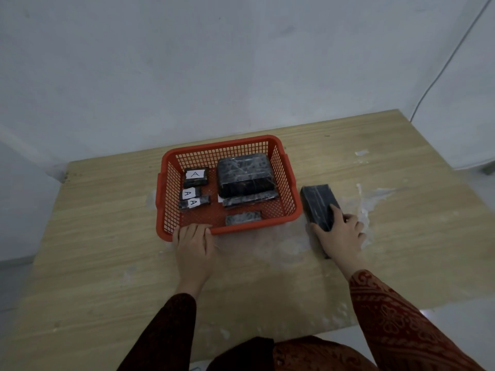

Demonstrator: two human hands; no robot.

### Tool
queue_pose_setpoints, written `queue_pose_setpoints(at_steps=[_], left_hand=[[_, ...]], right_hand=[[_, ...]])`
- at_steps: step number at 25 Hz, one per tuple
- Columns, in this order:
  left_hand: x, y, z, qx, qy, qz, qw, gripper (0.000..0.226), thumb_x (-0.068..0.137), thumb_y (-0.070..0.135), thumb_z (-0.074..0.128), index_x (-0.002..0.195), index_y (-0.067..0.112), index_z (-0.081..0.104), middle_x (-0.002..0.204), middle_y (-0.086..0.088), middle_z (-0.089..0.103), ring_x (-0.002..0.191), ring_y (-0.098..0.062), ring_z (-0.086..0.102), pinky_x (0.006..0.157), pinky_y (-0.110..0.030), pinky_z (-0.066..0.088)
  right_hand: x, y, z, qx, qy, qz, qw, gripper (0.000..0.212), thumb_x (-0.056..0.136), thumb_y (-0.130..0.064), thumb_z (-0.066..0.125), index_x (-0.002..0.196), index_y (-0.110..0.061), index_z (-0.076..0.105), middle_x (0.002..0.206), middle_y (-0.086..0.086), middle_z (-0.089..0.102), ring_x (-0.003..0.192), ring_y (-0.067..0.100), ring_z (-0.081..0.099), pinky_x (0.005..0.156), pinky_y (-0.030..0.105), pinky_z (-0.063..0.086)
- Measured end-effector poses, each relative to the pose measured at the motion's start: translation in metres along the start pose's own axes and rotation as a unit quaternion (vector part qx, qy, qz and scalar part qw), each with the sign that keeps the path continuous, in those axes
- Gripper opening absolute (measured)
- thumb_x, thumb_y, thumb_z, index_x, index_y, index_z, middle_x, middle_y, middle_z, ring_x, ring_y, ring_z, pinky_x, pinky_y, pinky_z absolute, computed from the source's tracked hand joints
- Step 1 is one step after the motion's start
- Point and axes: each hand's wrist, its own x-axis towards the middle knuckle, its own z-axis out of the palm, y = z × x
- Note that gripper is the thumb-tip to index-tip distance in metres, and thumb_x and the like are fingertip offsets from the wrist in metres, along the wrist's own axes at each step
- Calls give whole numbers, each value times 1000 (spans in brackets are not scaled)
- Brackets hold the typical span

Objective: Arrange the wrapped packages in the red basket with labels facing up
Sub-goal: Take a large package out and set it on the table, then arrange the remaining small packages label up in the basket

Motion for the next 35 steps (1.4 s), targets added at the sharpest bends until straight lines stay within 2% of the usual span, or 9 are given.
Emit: queue_pose_setpoints(at_steps=[4, 7, 10, 14, 20, 23, 26, 30, 35], left_hand=[[-1, -2, 0, -5, -3, 3, 1000, 32, 92, 26, 33, 84, 14, 62, 84, -2, 62, 87, -25, 57, 105, -43, 29], [0, -2, -1, -10, -12, 4, 1000, 33, 93, 26, 34, 87, 14, 63, 85, -2, 63, 88, -24, 57, 105, -39, 26], [2, -3, -6, -22, -33, 7, 999, 33, 92, 28, 34, 91, 16, 65, 88, 1, 64, 89, -22, 58, 100, -36, 27], [14, -9, -20, -100, -41, -2, 994, 36, 89, 31, 37, 104, 15, 65, 102, -1, 63, 100, -21, 57, 93, -29, 30], [52, -41, -34, -90, 29, -99, 991, 38, 91, 13, 50, 129, 10, 52, 136, -16, 47, 127, -29, 42, 106, -44, 35], [65, -47, -30, -144, 7, -139, 980, 47, 94, 10, 47, 140, 12, 40, 139, -14, 44, 119, -21, 48, 95, -31, 42], [69, -51, -24, -166, 2, -141, 976, 51, 95, 8, 43, 145, 16, 34, 133, -11, 50, 101, -10, 50, 81, -26, 42], [68, -56, -20, -196, 5, -138, 971, 52, 96, 9, 39, 147, 20, 30, 124, -11, 53, 98, -12, 51, 80, -25, 42], [66, -60, -19, -218, 8, -121, 968, 52, 97, 8, 37, 148, 21, 29, 122, -2, 51, 101, -4, 47, 83, -11, 36]], right_hand=[[-5, -6, 1, 16, 53, -34, 998, 66, 84, -49, 58, 138, -17, 36, 138, 21, 38, 125, 40, 35, 103, 54, 30], [-1, -42, -16, 85, 126, -251, 956, 39, 85, -24, 64, 120, -8, 55, 122, 16, 55, 115, 32, 48, 97, 47, 41], [9, -101, -19, 45, 30, -409, 911, 26, 83, -15, 66, 108, -10, 62, 106, 11, 65, 102, 27, 57, 86, 37, 47], [28, -151, 16, -149, -75, -472, 865, 33, 84, -18, 63, 117, -14, 57, 112, 10, 62, 107, 28, 56, 85, 39, 47], [46, -156, 45, -273, -75, -466, 838, 46, 84, -20, 63, 127, -11, 48, 120, 12, 57, 114, 29, 52, 88, 39, 47], [51, -158, 51, -268, -89, -453, 846, 43, 83, -20, 66, 122, -11, 51, 119, 12, 58, 111, 30, 54, 89, 39, 46], [53, -161, 46, -196, -148, -437, 865, 34, 85, -22, 65, 115, -14, 52, 114, 9, 61, 101, 27, 62, 84, 40, 51], [49, -173, 39, -12, -261, -411, 873, 19, 94, -23, 54, 111, -16, 59, 100, 4, 69, 88, 17, 65, 79, 36, 56], [44, -202, 54, -10, -320, -416, 851, 25, 98, -24, 48, 116, -14, 62, 98, 7, 69, 84, 22, 64, 73, 31, 49]])
